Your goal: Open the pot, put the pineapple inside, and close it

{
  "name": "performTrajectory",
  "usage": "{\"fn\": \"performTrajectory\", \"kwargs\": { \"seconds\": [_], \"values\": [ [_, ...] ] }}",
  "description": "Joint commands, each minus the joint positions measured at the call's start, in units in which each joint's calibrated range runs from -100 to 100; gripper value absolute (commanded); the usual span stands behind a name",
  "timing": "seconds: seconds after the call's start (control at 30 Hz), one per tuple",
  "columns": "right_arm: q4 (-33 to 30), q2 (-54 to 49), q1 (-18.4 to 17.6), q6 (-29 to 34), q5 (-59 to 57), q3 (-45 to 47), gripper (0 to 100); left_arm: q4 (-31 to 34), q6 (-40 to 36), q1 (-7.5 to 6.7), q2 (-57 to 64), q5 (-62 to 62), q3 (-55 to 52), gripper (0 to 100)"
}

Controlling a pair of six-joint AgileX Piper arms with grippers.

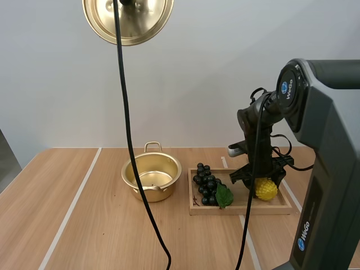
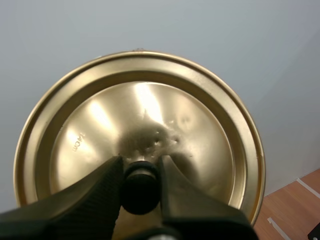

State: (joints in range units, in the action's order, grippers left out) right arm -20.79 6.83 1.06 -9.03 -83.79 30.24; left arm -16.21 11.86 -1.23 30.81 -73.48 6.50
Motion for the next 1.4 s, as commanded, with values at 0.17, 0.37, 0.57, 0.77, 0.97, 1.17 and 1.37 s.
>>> {"fn": "performTrajectory", "kwargs": {
  "seconds": [0.17,0.37,0.57,0.77,0.97,1.17,1.37],
  "values": [
    [-0.88,-3.06,0.18,-1.28,-13.67,-10.43,0,-1.31,0.15,-0.01,0.61,2.63,2.75,0],
    [-0.88,-11.2,0.18,-1.4,-14.54,-18.62,0,-0.84,0.15,-0.01,0.61,2.63,10.14,0],
    [1.82,-18.97,0.18,-1.4,-14.36,-27.75,0,0.63,0.15,-0.01,0.61,4.92,19.2,0],
    [16.71,-22.83,-0.1,-6.85,-14.55,-33.82,0,1.31,0.15,-0.01,0.39,4.61,28.22,0],
    [35.76,-22.68,-4.21,-17.45,-16.21,-34.15,0,1.42,0.15,-0.01,0.39,2.61,29.8,0],
    [36.6,-20.34,-11.88,-19.69,-16.21,-34.15,0,3.65,0.22,-0.01,0.53,0.61,29.95,0],
    [36.23,-15.12,-17.58,-20.47,-16.21,-34.15,0,5.99,0.22,-0.01,0.62,-3.33,31.64,0]
  ]
}}
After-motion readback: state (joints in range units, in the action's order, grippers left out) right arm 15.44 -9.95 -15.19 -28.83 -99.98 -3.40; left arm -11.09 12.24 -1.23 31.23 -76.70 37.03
